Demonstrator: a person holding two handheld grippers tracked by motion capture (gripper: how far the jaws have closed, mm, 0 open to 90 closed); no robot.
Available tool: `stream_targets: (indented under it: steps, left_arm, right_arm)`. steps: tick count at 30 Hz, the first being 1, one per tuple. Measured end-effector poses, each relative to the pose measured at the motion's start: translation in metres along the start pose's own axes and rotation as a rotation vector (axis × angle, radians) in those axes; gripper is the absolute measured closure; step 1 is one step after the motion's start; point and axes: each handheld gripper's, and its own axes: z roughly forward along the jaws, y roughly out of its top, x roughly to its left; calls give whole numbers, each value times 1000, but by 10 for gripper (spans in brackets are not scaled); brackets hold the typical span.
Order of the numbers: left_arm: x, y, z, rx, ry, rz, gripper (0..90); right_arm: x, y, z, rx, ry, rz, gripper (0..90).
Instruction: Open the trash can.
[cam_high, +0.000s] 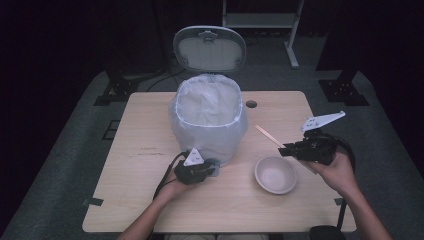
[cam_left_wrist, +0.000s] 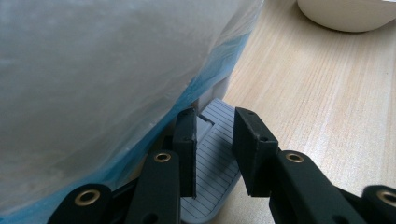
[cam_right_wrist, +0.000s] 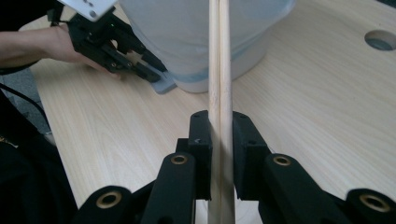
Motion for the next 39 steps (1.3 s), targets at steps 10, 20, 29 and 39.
stream_targets:
  steps: [10, 20, 29, 39]
  left_arm:
    - [0, -1, 0, -2, 1, -3, 710]
    - [0, 0, 0, 0, 0, -4, 710]
    - [0, 0, 0, 1, 1, -5, 710]
    - [0, -1, 0, -1, 2, -6, 710]
  right_arm:
    - [5, 24, -17, -3, -11, -23, 792]
    - [7, 47, -30, -3, -12, -38, 792]
    - [9, 72, -42, -10, -11, -54, 792]
    - [14, 97, -47, -10, -1, -78, 792]
